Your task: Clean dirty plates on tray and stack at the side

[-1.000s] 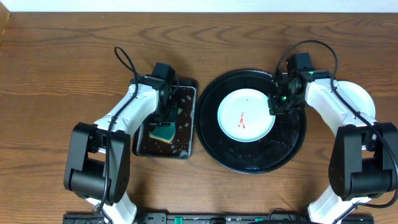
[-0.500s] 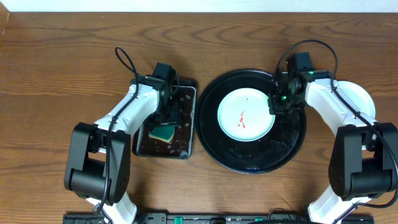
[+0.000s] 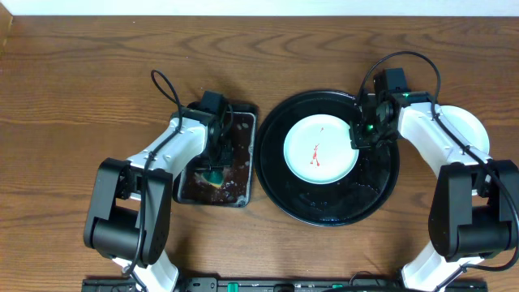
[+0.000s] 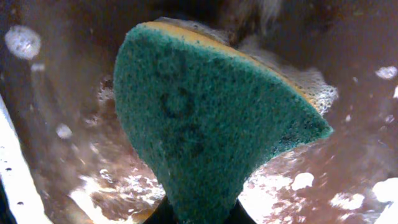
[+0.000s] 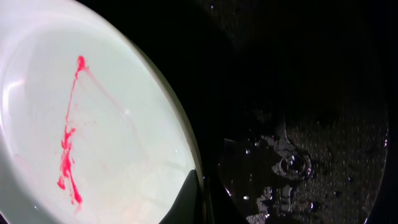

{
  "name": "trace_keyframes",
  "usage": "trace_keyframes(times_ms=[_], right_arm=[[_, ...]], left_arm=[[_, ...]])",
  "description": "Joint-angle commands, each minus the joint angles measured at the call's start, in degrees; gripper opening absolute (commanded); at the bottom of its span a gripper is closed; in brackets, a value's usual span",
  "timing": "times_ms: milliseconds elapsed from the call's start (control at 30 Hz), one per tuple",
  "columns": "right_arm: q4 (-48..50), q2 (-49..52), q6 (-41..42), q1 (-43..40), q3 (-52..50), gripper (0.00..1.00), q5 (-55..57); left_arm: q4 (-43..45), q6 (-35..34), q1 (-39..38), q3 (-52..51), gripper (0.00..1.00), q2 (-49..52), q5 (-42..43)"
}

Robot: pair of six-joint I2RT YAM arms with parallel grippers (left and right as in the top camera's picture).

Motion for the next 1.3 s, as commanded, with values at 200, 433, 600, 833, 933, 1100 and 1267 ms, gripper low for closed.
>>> trace_keyframes(times_ms=[200,433,600,833,933,1100,1267], right_arm=[[0.17,0.7,-0.22,0.48,-0.26,0.01,0.11],[0.26,0.72,-0.22,0.5,-0.28,0.01,0.11],[0.48,0.72,-0.22,0.61,-0.31,0.01,0.13],[-0.07,0.72,-0.22,0.68,-0.35,0.01,0.13],[0.28,0.72,-0.22,0.63,-0.35,0.01,0.13],[-0.07,0.7,-0.22,0.66,-0.35,0.01,0.11],[-0.07,0.7,-0.22,0.61,-0.35,0.01,0.11]], left_arm=[[-0.61,-1.53,0.2,1.77,0.51,-5.14,0.13],[-0.63,-1.53,0.2,1.75,0.73,-6.32,0.09],[-0.61,-1.53,0.2,1.55,0.69,-6.29,0.11],[2.21,-1.55,0.2,-0.31,0.52,-6.19,0.11],[3.52,-1.55,0.2,-1.68,0.53,-5.9,0.11],[5.11,-1.53,0.2,-3.61,0.53,-5.86,0.09],[5.14,-1.55,0.2,-3.78,0.53,-5.86,-1.44]])
